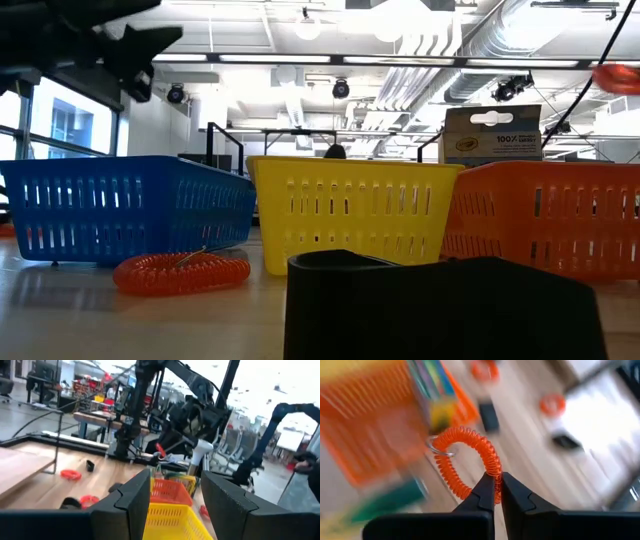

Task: Pick & Place Office Desk Supplies
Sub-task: Put the orange spring keychain into the blue basket

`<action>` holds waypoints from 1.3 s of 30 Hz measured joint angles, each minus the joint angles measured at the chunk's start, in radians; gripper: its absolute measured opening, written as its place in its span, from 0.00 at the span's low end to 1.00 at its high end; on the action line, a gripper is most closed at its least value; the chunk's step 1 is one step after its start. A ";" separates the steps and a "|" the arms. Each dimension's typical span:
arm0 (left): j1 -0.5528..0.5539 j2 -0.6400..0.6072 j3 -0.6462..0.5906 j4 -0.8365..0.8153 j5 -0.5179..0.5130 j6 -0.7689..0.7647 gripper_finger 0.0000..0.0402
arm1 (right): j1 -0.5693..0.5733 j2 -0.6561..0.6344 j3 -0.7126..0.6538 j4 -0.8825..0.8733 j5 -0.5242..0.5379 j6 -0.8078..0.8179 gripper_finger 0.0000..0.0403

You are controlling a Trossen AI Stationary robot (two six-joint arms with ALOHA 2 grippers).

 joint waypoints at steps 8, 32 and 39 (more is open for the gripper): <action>-0.092 0.298 0.264 0.014 -0.026 0.206 0.42 | -0.002 0.000 0.000 0.162 0.483 -0.233 0.01; -0.143 0.806 0.648 0.070 -0.184 0.312 0.42 | -0.148 0.207 -0.007 1.504 0.581 -1.580 0.01; -0.148 0.806 0.648 0.084 -0.152 0.270 0.42 | -0.189 0.247 -0.007 1.548 0.563 -1.573 0.01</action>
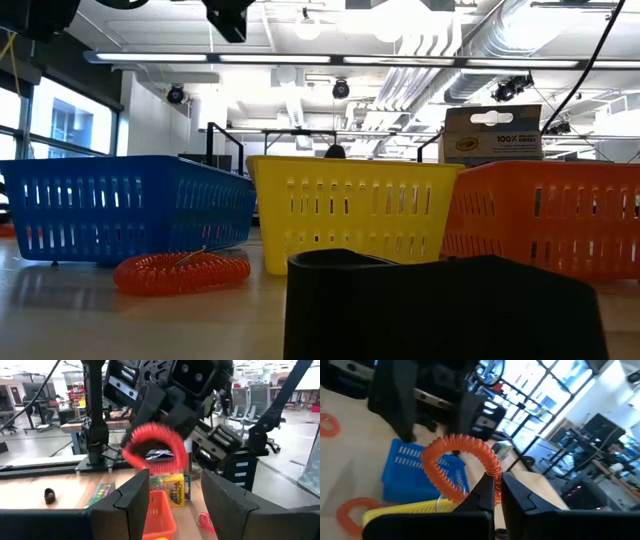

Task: Pick & Place Office Desk Supplies
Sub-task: Put the orange spring keychain into the blue basket

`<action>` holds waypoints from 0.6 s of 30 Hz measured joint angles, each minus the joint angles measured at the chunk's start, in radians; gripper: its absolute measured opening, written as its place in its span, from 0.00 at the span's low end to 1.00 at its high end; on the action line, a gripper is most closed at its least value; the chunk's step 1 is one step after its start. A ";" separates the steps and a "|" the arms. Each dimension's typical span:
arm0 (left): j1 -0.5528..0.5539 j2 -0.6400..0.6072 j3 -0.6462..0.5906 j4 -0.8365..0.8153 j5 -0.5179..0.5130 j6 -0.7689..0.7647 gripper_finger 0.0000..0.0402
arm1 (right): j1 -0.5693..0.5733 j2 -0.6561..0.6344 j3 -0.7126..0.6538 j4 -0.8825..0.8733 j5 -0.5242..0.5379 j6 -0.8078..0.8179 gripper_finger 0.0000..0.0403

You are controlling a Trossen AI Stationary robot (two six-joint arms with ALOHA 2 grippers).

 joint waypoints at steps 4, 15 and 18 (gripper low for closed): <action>0.001 0.000 0.000 -0.003 -0.006 -0.003 0.42 | -0.020 0.022 0.000 0.026 -0.012 -0.005 0.01; 0.004 0.000 0.000 -0.004 -0.023 -0.003 0.42 | -0.035 0.032 0.000 0.093 -0.046 -0.045 0.01; 0.015 0.000 0.000 -0.004 -0.024 -0.019 0.42 | -0.046 0.032 0.000 0.096 -0.104 -0.059 0.01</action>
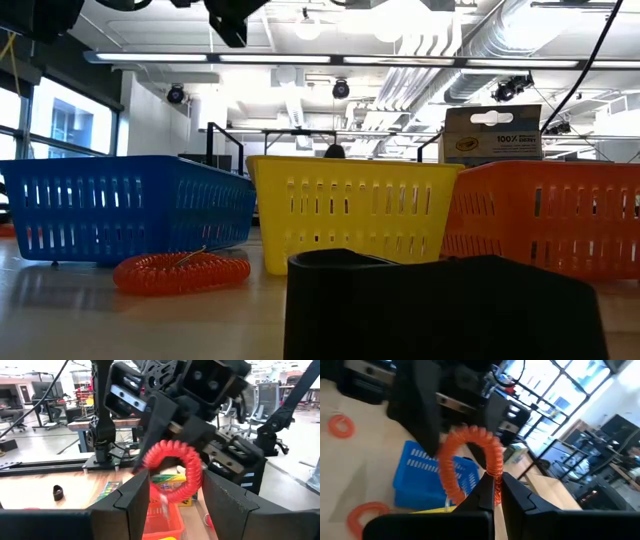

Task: Pick & Place Office Desk Supplies
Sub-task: Put the orange spring keychain into the blue basket

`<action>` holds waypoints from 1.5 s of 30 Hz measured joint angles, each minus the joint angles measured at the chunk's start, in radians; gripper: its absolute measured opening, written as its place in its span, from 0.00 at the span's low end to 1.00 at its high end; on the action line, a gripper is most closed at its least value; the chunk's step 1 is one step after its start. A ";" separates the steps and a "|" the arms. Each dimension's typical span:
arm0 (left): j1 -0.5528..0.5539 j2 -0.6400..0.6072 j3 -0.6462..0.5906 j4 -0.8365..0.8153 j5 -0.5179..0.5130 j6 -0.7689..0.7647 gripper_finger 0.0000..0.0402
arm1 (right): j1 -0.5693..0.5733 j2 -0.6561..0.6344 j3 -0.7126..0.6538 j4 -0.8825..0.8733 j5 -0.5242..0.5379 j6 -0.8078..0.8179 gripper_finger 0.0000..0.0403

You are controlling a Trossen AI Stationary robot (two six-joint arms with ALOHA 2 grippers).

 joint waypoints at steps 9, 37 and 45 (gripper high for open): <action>0.020 -0.001 0.000 -0.033 0.009 -0.117 0.42 | -0.006 0.000 0.000 0.001 0.118 0.005 0.01; -0.003 0.000 0.000 -0.032 -0.114 -0.101 0.36 | -0.032 0.000 0.000 -0.008 -0.030 0.009 0.01; -0.008 0.000 0.000 -0.026 -0.162 -0.067 0.17 | -0.031 0.000 0.000 -0.013 -0.061 0.012 0.01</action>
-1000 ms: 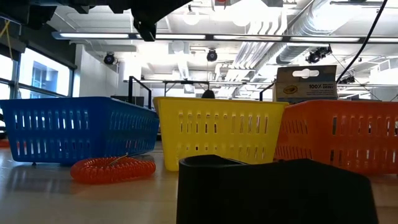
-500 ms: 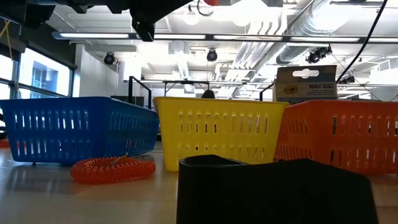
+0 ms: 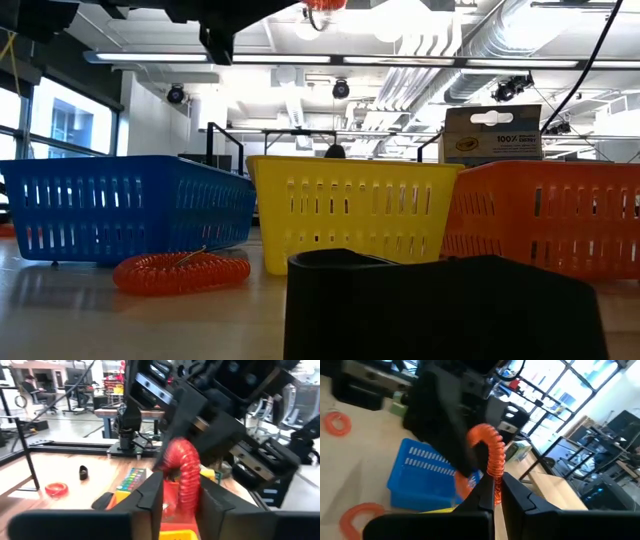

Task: Pick & Place Office Desk Supplies
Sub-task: Put the orange spring keychain into the blue basket

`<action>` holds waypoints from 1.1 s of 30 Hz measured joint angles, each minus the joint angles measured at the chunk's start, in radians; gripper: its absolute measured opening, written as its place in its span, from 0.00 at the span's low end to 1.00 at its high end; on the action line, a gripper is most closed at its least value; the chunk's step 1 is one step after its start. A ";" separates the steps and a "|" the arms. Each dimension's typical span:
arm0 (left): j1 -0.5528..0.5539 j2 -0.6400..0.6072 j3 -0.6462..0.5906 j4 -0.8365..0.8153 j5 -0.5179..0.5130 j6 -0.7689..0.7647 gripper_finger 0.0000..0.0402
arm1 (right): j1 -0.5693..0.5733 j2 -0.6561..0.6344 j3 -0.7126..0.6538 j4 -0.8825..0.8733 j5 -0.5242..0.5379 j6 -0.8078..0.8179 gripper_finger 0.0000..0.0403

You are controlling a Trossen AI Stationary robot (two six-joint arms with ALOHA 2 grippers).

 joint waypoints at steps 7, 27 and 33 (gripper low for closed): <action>-0.020 0.000 0.000 -0.014 -0.015 0.000 0.03 | -0.012 0.000 0.000 -0.004 -0.092 0.050 0.02; -0.043 -0.133 0.000 -0.360 -0.038 -0.204 0.04 | 0.021 -0.001 0.000 0.113 -0.150 0.015 0.63; 0.005 -0.351 0.001 -0.859 0.167 -0.511 0.04 | 0.014 -0.001 0.000 0.113 -0.173 0.022 0.67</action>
